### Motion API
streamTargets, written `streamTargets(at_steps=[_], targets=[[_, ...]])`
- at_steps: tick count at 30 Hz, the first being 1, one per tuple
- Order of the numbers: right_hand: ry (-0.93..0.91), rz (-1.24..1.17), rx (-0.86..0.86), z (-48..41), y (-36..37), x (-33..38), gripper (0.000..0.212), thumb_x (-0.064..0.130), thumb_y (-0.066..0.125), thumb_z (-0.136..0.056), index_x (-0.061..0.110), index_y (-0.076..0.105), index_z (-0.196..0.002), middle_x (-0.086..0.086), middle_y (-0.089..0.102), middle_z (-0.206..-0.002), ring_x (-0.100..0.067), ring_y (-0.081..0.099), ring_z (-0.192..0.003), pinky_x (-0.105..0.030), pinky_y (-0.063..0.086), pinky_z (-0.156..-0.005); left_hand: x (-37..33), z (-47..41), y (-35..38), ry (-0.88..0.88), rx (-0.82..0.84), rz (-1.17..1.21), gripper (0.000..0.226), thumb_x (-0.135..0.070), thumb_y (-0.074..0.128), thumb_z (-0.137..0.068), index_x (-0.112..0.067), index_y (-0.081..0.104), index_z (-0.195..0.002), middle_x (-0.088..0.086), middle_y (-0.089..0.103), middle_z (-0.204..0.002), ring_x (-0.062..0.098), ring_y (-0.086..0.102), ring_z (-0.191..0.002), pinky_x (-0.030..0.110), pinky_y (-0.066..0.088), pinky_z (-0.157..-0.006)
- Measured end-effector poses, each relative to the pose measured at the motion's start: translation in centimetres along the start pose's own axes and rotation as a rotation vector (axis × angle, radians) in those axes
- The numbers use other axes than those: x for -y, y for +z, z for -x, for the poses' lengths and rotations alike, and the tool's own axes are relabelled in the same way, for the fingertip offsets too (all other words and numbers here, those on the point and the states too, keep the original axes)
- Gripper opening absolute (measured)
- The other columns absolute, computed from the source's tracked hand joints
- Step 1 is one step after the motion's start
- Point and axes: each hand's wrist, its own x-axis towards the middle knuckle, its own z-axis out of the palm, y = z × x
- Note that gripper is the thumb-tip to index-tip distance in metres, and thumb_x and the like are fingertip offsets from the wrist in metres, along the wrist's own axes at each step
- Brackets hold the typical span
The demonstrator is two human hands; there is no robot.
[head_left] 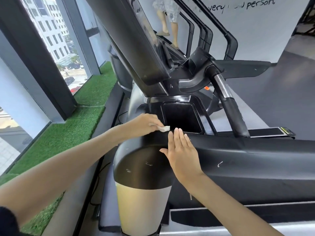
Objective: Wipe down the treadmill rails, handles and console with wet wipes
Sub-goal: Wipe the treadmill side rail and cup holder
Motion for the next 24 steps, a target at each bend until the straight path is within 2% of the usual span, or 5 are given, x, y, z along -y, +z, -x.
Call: streamTargets(at_steps=[5, 11, 18, 21, 24], targets=[[-0.031, 0.012, 0.044, 0.2, -0.2, 0.0, 0.071, 0.049, 0.076, -0.073, -0.006, 0.064, -0.115, -0.027, 0.064, -0.115, -0.034, 0.064, -0.109, -0.04, 0.054, -0.09, 3.0, 2.3, -1.8, -0.16, 0.001, -0.03, 0.028, -0.008, 0.049, -0.083, -0.003, 0.073, -0.098, 0.009, 0.069, -0.099, 0.024, 0.062, -0.095, 0.02, 0.043, -0.085], [-0.047, -0.047, 0.044, 0.0, -0.5, -0.3, 0.07, 0.048, 0.075, -0.074, -0.007, 0.064, -0.115, -0.027, 0.064, -0.115, -0.033, 0.064, -0.109, -0.039, 0.054, -0.09, -1.6, -0.2, 1.2, 0.039, -0.023, -0.061, 0.022, 0.0, 0.056, -0.091, -0.005, 0.071, -0.106, 0.009, 0.066, -0.102, 0.019, 0.06, -0.096, 0.024, 0.041, -0.088], [0.101, -0.21, -0.025, 2.0, -2.3, -4.7, 0.054, 0.03, 0.025, -0.103, 0.001, 0.07, -0.106, -0.017, 0.069, -0.11, -0.027, 0.066, -0.105, -0.037, 0.053, -0.093, -1.0, -0.9, -0.6, -0.032, 0.106, -0.127, 0.027, 0.006, 0.05, -0.089, -0.003, 0.071, -0.104, 0.001, 0.066, -0.098, 0.016, 0.06, -0.099, 0.029, 0.041, -0.095], [0.167, -0.152, 0.011, 3.2, -2.5, -6.7, 0.045, 0.023, 0.032, -0.097, 0.001, 0.069, -0.109, -0.019, 0.066, -0.115, -0.03, 0.063, -0.111, -0.044, 0.049, -0.097, -5.4, -3.5, 1.5, 0.07, 0.176, -0.133, 0.031, 0.007, 0.046, -0.089, -0.003, 0.07, -0.106, 0.002, 0.065, -0.102, 0.015, 0.057, -0.098, 0.021, 0.038, -0.087], [0.176, -0.103, 0.005, 4.2, -2.4, -7.9, 0.037, 0.017, 0.041, -0.092, 0.001, 0.066, -0.114, -0.017, 0.065, -0.116, -0.03, 0.061, -0.113, -0.047, 0.046, -0.101, -9.5, -5.6, 4.1, 0.14, 0.204, -0.111, 0.031, 0.007, 0.045, -0.089, -0.004, 0.071, -0.101, 0.003, 0.064, -0.093, 0.018, 0.057, -0.09, 0.032, 0.045, -0.085]])
